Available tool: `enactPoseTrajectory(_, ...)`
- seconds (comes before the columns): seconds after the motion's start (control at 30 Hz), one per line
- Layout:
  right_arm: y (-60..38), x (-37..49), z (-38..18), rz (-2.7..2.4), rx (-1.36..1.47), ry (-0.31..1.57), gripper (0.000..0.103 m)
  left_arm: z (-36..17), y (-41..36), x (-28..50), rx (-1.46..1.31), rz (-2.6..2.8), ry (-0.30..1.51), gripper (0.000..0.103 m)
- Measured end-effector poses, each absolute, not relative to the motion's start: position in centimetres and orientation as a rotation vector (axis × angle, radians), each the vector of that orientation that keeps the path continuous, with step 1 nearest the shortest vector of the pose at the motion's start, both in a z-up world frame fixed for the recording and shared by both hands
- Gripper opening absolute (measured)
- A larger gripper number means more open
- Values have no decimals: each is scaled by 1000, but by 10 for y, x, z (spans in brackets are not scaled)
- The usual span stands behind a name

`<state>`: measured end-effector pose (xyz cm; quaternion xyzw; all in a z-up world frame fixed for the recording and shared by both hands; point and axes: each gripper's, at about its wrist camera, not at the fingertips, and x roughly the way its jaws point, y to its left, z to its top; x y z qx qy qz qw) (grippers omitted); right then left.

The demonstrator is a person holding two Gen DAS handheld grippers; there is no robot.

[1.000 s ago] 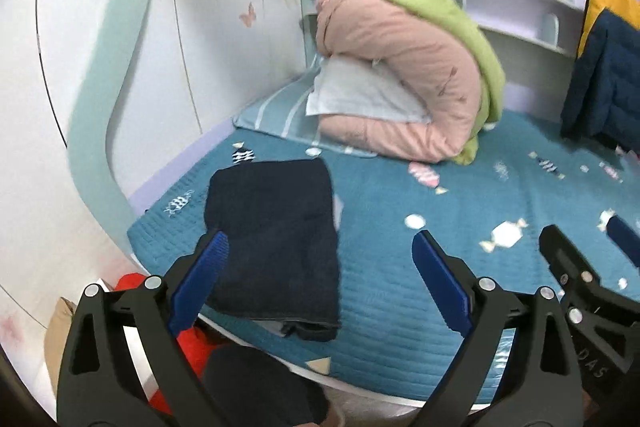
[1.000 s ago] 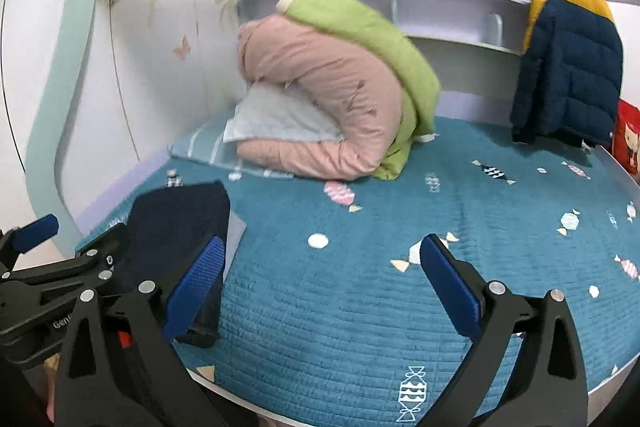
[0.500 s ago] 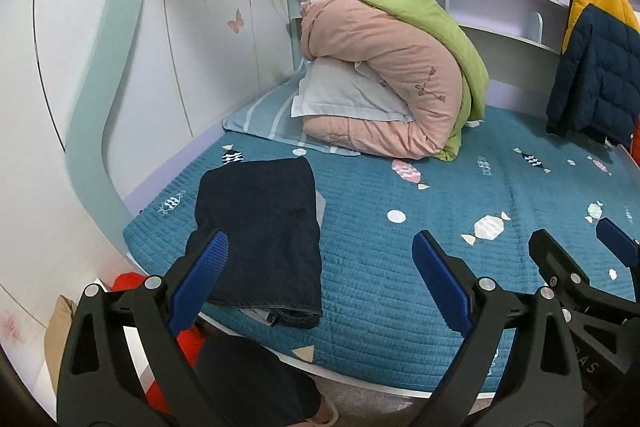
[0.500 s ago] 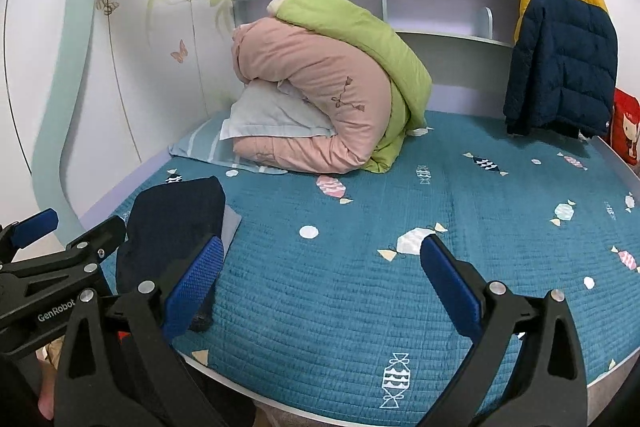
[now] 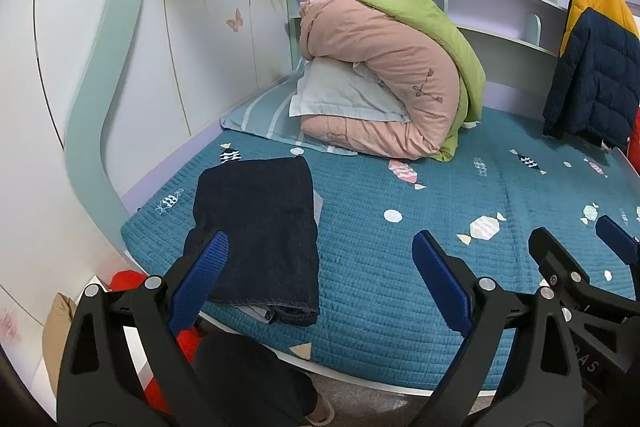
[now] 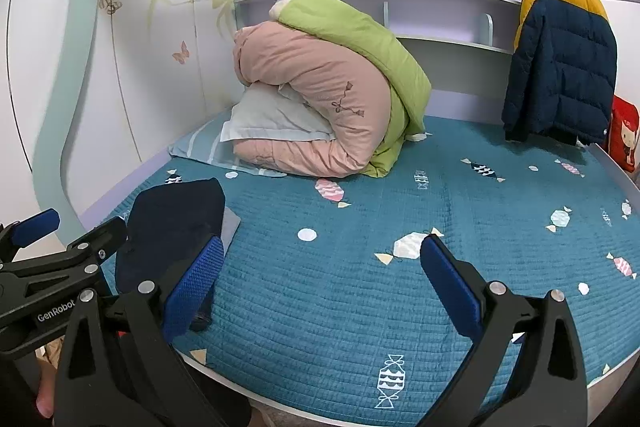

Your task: Fold large clothes

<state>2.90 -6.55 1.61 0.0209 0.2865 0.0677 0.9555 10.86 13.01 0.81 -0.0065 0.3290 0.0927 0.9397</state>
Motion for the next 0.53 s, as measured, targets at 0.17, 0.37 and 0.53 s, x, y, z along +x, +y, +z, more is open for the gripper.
enactPoseTrajectory(0.17, -67, 31, 14, 142, 48, 600, 95, 7, 128, 108, -14, 194, 681, 94)
enactPoseTrajectory(0.37, -66, 30, 15, 144, 41, 595, 95, 8, 126, 107, -4, 203, 686, 94)
enactPoseTrajectory(0.53, -66, 30, 14, 139, 39, 599, 95, 7, 125, 108, -7, 199, 700, 94)
